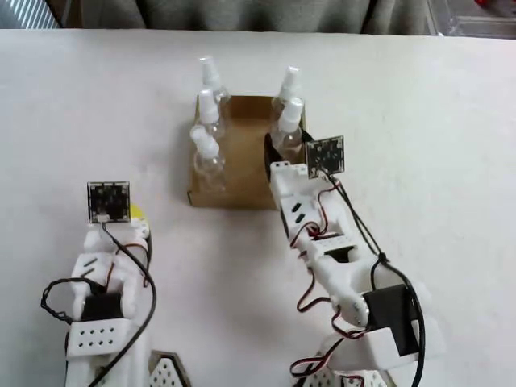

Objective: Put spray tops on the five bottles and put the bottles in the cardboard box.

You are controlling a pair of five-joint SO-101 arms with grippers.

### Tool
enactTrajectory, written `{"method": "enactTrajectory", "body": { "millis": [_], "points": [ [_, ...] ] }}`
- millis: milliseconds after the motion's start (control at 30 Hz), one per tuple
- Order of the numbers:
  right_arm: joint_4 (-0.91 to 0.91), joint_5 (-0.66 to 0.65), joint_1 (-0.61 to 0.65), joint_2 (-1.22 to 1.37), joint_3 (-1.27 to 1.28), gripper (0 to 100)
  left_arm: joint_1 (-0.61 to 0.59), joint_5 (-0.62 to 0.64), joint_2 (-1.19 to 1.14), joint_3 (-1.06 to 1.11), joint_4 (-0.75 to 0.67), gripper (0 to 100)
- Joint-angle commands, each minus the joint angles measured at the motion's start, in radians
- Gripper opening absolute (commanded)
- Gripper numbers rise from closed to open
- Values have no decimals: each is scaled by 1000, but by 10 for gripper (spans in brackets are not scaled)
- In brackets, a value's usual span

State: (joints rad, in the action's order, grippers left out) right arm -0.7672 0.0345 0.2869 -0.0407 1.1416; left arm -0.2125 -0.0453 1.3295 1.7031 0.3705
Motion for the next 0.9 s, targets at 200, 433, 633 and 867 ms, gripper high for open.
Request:
{"method": "enactTrajectory", "body": {
  "millis": [200,433,633,867],
  "points": [
    [47,-14,-10,-4,-49,15,-4,-8,-5,-3,-25,20],
    [51,-91,-15,-4,-48,15,-4,-8,-5,-3,-25,20],
    [53,-54,-15,2,-40,15,-4,-8,-7,-3,-25,20],
    [45,-61,-15,107,-48,15,-4,-8,-7,-3,-25,20]
  ]
}}
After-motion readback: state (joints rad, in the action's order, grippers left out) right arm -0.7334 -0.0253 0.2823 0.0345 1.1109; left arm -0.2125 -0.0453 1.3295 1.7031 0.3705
